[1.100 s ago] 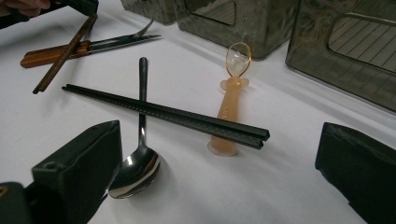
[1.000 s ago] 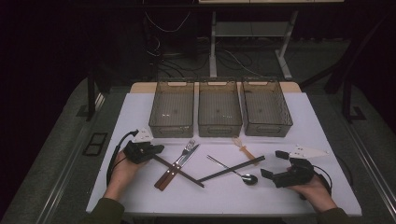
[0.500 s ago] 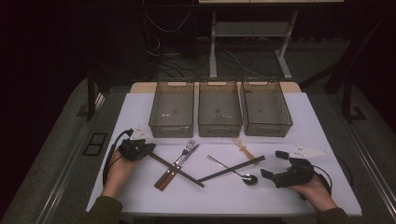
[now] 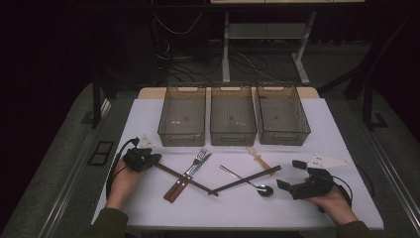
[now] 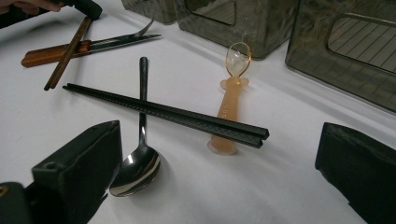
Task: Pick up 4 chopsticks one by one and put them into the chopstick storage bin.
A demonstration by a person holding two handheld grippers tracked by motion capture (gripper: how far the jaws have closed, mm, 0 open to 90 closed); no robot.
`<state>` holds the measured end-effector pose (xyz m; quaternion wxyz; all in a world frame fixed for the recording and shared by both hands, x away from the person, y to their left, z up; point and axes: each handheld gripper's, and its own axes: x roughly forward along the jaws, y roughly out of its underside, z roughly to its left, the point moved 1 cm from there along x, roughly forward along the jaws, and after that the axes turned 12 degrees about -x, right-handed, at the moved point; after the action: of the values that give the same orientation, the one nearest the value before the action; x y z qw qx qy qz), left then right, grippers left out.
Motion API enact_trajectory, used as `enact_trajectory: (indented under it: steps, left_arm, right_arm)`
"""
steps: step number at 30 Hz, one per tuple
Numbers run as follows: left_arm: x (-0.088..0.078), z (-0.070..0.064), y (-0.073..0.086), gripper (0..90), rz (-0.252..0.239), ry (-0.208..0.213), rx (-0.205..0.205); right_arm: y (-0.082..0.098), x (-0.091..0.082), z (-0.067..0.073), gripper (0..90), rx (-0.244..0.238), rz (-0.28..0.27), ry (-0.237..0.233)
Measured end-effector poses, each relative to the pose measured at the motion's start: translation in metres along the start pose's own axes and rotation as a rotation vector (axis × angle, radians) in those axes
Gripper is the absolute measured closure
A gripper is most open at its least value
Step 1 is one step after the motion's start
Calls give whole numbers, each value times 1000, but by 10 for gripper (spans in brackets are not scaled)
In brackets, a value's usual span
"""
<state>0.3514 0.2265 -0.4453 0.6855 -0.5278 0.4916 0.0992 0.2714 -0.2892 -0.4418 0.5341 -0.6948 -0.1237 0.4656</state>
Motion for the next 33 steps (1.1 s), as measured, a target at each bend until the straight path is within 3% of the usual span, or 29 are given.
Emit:
enact_trajectory:
  steps: [33]
  left_arm:
    - [-16, -13, 17, 892, 34, 21, -23]
  right_arm:
    - [-1, 0, 2, 9, -10, 6, -2]
